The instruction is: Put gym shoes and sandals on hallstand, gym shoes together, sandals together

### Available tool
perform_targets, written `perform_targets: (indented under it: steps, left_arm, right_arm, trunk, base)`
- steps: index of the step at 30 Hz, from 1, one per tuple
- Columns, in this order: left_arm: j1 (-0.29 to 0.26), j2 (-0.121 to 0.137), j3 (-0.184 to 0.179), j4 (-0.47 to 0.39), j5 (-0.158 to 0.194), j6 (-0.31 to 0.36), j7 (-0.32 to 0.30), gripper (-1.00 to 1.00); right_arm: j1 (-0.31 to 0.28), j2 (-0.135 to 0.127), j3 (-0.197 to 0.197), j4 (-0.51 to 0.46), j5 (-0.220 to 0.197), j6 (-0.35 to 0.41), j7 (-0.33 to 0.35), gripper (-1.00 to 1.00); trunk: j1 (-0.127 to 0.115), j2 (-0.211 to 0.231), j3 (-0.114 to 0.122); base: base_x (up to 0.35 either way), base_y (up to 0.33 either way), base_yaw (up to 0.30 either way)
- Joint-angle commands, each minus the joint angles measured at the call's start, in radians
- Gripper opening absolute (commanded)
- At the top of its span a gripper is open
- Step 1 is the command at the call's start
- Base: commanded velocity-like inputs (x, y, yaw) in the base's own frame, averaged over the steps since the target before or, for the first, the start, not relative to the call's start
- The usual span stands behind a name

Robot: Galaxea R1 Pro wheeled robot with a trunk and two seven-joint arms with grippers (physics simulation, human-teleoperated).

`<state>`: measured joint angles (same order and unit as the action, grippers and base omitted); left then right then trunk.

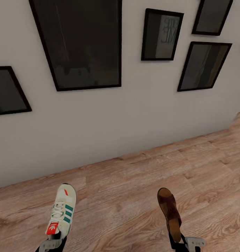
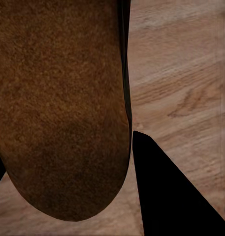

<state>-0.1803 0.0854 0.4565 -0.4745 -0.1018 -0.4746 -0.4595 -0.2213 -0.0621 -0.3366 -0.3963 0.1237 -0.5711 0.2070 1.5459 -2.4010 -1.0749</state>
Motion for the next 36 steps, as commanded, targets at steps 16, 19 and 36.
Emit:
perform_targets:
  steps: [16, 19, 36]
  left_arm:
    - [-0.002, 0.009, 0.025, -0.01, -0.002, -0.007, -0.014, -1.0]
    - [-0.001, 0.008, 0.032, -0.01, 0.001, -0.007, -0.017, -1.0]
    - [-0.001, 0.001, 0.033, 0.009, -0.002, -0.007, -0.015, -1.0]
  right_arm:
    - [-0.001, -0.003, -0.054, -0.01, 0.005, -0.001, 0.006, -1.0]
    - [-0.001, -0.005, -0.056, -0.01, 0.005, -0.001, 0.006, -1.0]
    - [-0.001, -0.007, -0.063, -0.001, 0.007, -0.001, 0.006, -1.0]
  trunk:
    - [0.0, 0.0, -0.001]
    - [-0.011, 0.021, 0.009]
    - [-0.057, 0.105, 0.046]
  base:
    - [0.023, -0.004, -0.268]
    - [0.0, 0.0, -0.268]
    - [0.0, 0.0, -0.268]
